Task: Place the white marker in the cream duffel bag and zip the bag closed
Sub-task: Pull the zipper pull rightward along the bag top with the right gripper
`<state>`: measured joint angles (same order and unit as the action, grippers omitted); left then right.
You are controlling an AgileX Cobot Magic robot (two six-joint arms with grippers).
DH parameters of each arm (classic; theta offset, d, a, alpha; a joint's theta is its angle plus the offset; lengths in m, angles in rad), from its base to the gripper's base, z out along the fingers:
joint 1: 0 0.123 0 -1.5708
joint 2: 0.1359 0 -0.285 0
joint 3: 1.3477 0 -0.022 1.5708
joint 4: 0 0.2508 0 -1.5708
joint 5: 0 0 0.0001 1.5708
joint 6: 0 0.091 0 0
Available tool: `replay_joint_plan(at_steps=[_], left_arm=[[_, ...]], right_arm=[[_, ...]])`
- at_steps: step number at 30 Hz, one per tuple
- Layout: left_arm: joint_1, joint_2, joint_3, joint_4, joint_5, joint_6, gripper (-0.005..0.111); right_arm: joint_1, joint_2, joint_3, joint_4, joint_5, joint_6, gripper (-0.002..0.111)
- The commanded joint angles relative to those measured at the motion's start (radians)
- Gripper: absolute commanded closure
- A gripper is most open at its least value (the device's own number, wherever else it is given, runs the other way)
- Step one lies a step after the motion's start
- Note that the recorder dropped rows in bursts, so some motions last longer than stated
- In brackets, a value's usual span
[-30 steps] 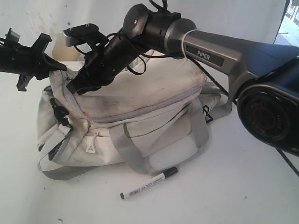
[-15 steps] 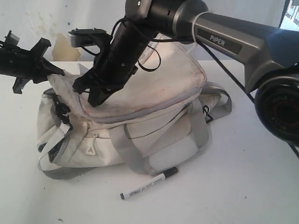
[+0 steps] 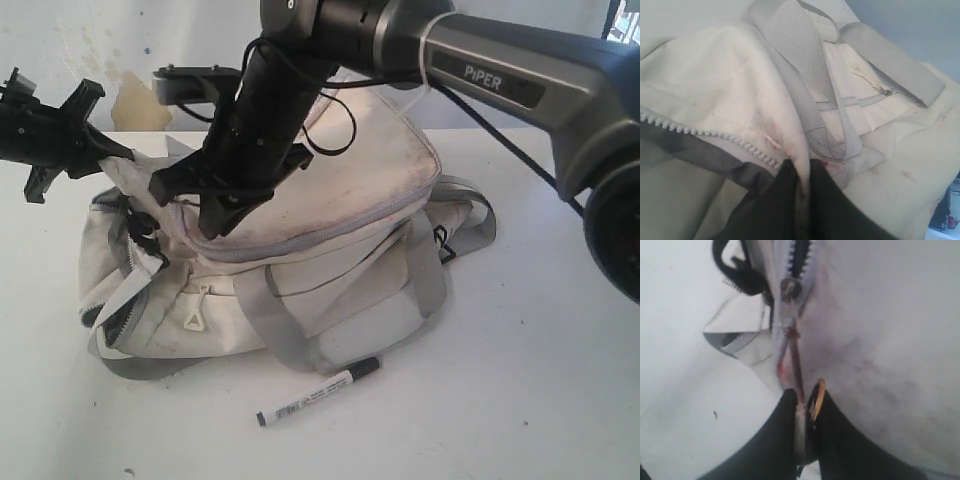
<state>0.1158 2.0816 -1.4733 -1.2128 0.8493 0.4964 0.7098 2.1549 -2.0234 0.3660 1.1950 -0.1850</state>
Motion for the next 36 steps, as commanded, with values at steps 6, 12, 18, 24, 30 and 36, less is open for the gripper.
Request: replay_joint_plan(at_steps=[6,12,18,24,30,36], left_arm=[[0.021,-0.007,-0.006,0.003,0.012,-0.026,0.107],[0.045,-0.005,-0.006,0.003,0.032,-0.034,0.107],[0.075,-0.005,-0.006,0.016,0.068,-0.030,0.107],[0.081,-0.005,-0.006,0.031,0.060,-0.025,0.107],[0.081,-0.005,-0.006,0.066,0.060,-0.025,0.107],[0.081,-0.005,-0.006,0.105,0.071,-0.025,0.107]], right_arm=[[0.083,-0.073,0.083,-0.086,0.026,0.048,0.108],[0.085,-0.090,0.143,-0.146,0.026,0.103,0.108],[0.088,-0.110,0.203,-0.203,0.026,0.178,0.108],[0.088,-0.154,0.245,-0.263,0.026,0.227,0.108],[0.084,-0.168,0.318,-0.463,0.026,0.344,0.108],[0.045,-0.168,0.359,-0.595,0.026,0.375,0.108]])
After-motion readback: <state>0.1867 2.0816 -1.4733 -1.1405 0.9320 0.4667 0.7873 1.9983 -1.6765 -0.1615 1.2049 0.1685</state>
